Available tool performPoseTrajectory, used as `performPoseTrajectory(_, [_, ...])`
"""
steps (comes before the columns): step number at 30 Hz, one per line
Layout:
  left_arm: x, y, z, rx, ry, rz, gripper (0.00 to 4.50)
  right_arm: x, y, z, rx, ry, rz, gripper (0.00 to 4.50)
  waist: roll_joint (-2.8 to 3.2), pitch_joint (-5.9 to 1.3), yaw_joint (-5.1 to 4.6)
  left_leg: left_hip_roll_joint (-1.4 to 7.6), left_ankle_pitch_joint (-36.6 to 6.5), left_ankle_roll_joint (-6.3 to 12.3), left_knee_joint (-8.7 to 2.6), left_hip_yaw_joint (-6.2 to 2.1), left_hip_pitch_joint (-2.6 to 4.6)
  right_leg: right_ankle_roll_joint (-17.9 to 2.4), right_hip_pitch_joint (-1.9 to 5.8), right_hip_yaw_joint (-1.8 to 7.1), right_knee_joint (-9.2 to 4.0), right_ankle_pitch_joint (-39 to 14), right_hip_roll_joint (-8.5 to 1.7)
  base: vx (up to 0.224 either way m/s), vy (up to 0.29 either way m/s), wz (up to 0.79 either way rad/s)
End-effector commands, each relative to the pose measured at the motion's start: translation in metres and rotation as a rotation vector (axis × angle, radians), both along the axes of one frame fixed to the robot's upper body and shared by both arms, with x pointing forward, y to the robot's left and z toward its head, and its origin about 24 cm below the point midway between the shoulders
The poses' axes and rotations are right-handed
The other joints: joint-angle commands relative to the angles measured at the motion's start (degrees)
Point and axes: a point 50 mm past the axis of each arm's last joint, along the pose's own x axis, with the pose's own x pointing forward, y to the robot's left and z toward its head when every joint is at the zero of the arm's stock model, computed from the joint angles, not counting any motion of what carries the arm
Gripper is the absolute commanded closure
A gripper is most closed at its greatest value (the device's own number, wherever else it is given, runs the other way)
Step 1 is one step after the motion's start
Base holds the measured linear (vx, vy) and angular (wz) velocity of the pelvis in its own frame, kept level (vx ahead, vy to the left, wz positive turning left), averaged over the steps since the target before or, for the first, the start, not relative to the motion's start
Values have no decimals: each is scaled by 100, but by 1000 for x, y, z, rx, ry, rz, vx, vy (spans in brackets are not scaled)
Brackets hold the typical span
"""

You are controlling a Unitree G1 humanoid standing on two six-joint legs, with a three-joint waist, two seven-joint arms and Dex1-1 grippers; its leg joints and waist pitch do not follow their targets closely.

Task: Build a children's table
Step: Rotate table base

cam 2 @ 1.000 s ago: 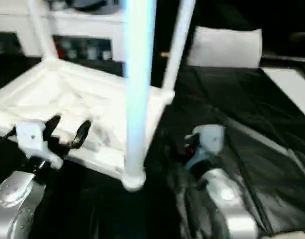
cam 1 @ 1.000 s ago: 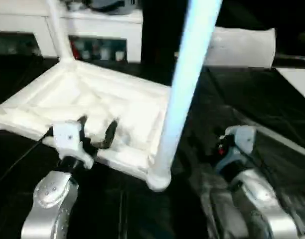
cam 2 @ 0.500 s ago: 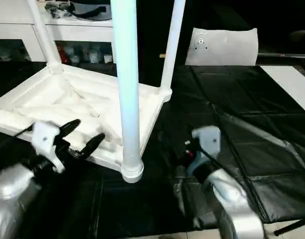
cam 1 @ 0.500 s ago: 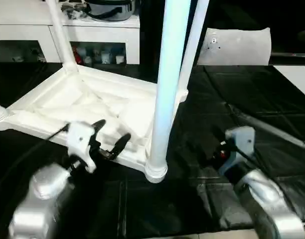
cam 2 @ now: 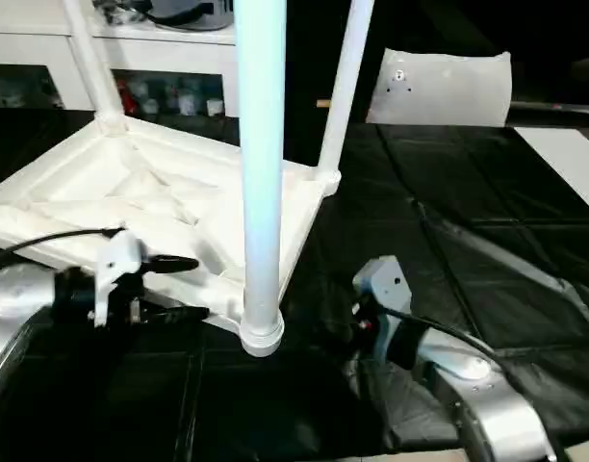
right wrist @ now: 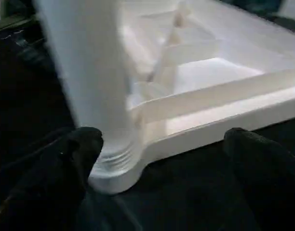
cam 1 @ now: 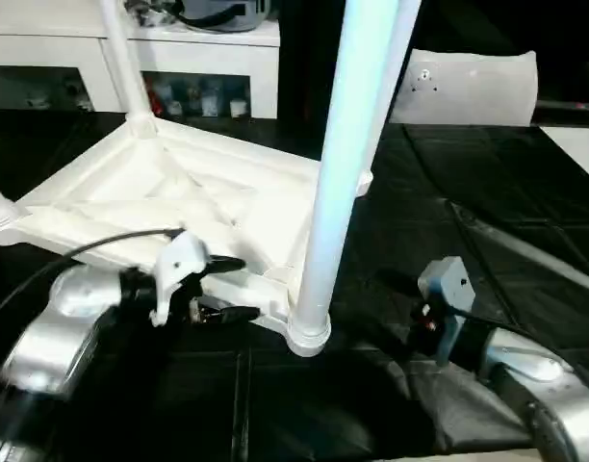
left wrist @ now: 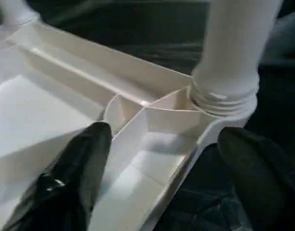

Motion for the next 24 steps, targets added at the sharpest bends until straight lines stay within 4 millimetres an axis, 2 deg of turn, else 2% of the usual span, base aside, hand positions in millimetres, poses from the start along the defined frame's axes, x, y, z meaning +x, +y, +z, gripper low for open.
performPoseTrajectory(1, [4, -1, -5, 70, 15, -71, 87, -4, 4, 3, -3, 10, 72, 0, 49, -245, 17, 430, -355, 306, -475, -77, 10, -1293, 263, 308, -417, -128, -632, 0, 0, 0])
performPoseTrajectory(3, [8, -2, -6, 91, 24, -94, 107, -7, 5, 3, -7, 19, 95, 0, 72, -258, 17, 446, -334, 261, -473, -85, 7, -1320, 263, 307, -395, -50, -648, 0, 0, 0])
performPoseTrajectory(10, [20, -5, -7, 181, 7, -169, 156, -18, 7, 3, -18, 75, 195, 0, 41, -270, 36, 450, -228, 309, -461, -86, -10, -1424, 284, 301, -381, 176, -662, 0, 0, 0])
performPoseTrajectory(17, [32, -10, -4, 253, -6, -254, 210, -19, 12, 1, -41, 70, 247, 0, 22, -275, 57, 459, -239, 285, -460, -86, -5, -1432, 285, 304, -387, 51, -681, 0, 0, 0])
performPoseTrajectory(23, [35, -15, -4, 280, 11, -325, 260, -18, 13, 1, -45, 73, 260, 0, 30, -280, 69, 480, -146, 311, -459, -86, -5, -1510, 286, 302, -363, 272, -702, 0, 0, 0])
performPoseTrajectory(24, [35, -17, -4, 283, 19, -345, 272, -17, 13, 0, -47, 69, 259, 0, 15, -281, 69, 478, -161, 312, -459, -83, -4, -1512, 290, 303, -368, 258, -700, 0, 0, 0])
